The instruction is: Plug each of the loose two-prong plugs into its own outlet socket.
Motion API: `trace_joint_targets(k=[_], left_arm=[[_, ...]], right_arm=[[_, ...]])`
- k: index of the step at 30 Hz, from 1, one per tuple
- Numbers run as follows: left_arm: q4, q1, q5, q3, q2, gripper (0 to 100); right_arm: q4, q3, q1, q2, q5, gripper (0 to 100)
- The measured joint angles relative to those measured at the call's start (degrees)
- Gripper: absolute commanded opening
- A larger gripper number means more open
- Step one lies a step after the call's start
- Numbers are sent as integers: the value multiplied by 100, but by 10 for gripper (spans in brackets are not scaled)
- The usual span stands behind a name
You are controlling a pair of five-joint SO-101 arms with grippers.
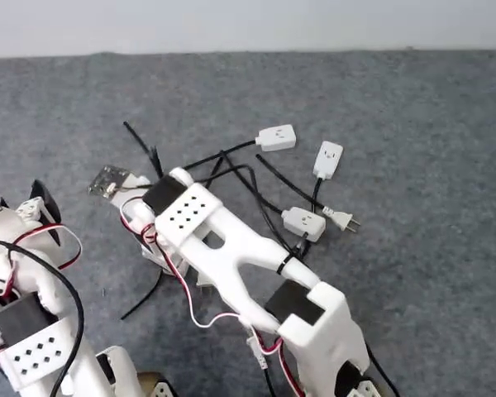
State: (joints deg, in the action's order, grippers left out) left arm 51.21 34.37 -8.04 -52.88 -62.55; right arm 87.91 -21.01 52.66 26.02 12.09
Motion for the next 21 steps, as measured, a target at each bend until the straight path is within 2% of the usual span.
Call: trace_joint_targets(k=[9,21], left_arm=[[0,0,0,0,0,192],[0,0,0,-9,0,192]], right_arm=[[-70,-149,0,396,800,9],[-193,-141,18,607,853,9]])
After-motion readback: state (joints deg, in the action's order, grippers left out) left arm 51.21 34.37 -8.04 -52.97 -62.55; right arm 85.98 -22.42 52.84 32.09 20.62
